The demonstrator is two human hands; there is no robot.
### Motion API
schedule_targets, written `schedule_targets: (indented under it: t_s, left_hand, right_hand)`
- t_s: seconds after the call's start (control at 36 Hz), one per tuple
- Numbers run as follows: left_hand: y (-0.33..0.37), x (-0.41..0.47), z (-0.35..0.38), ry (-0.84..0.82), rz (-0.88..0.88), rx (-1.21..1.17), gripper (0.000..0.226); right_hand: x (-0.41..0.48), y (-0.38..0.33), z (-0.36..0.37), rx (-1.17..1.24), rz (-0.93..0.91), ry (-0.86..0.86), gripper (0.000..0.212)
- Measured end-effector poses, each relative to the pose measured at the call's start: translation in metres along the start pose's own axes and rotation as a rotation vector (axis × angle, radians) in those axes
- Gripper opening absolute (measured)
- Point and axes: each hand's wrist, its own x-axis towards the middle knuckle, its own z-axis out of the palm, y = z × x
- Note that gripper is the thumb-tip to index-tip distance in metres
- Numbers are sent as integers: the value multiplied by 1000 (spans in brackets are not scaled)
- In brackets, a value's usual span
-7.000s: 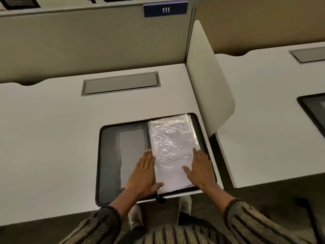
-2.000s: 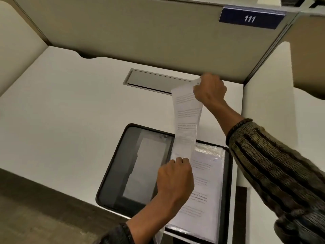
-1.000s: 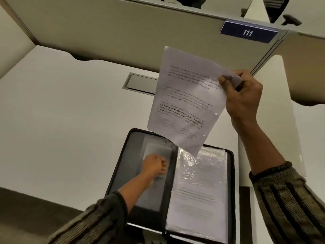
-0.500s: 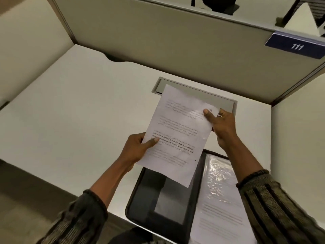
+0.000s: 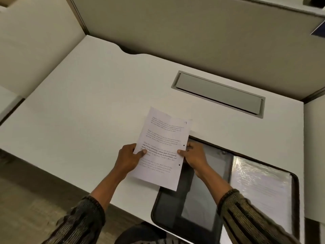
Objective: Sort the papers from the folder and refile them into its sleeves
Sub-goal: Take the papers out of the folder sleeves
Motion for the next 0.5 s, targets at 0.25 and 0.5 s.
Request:
schedule_targets:
  t_s: [0.25,0.5]
  left_hand:
    - [-41,18,-28,183,12,331,23]
    - [-56,17,-43,232,-35,619,26]
  right_hand:
    - [0,19,60,-25,7,-39,35]
    - [-10,25,89,-247,-91,-66,65]
